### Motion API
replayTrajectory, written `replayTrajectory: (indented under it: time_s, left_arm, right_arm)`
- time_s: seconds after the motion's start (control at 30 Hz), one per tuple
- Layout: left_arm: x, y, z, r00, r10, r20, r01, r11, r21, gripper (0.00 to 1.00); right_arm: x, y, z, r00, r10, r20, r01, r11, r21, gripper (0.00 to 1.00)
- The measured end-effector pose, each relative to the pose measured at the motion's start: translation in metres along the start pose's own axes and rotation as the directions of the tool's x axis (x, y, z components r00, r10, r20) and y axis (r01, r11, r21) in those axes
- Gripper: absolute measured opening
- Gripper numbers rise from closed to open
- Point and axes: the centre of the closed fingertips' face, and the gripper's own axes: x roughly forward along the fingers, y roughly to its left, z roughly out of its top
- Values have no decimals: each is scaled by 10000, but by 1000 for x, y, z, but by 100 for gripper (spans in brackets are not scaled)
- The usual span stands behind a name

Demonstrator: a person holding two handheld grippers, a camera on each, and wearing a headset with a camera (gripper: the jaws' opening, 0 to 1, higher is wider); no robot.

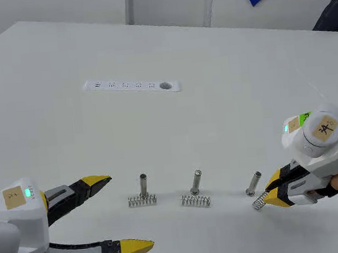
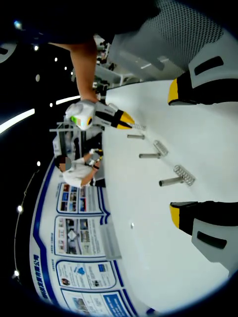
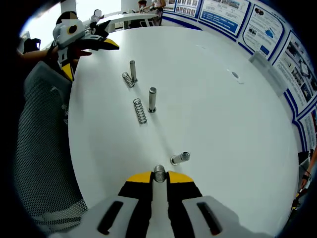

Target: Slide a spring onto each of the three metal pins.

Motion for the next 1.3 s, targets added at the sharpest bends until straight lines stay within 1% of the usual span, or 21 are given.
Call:
replayTrajectory:
  time_s: [0.3,0.47,0.63,0.77,1.0,1.17,1.3]
  left_arm:
    - [-1,-1,-3,10000,69,-59,-69,10000,-60,81]
    - [0,-1,-2,9999,106,-17,-106,9999,-65,81]
    - [0,-1,-1,9999,105,-5,-105,9999,-62,81]
    - [-1,-2,-3,10000,91,-22,-91,9999,-64,81]
    - [0,0,-3,10000,83,9,-83,9999,-69,81]
    - [0,0,-2,9999,74,69,-73,9999,-77,81]
    - [0,1,-3,10000,62,71,-62,9999,-90,81]
  right_arm:
    - [1,3,0,9998,155,-99,-155,9999,-28,12]
    - [-4,1,3,9998,163,-123,-164,9999,-35,12]
    - [-8,3,6,9997,194,-167,-195,9998,-44,11]
    - [-15,5,10,9994,314,-128,-313,9995,65,11]
    - [-33,3,17,9994,303,-167,-302,9995,74,11]
    - [-45,-4,25,9998,107,-154,-107,9999,-11,11]
    - [-50,-9,31,9999,-45,-114,44,10000,-83,11]
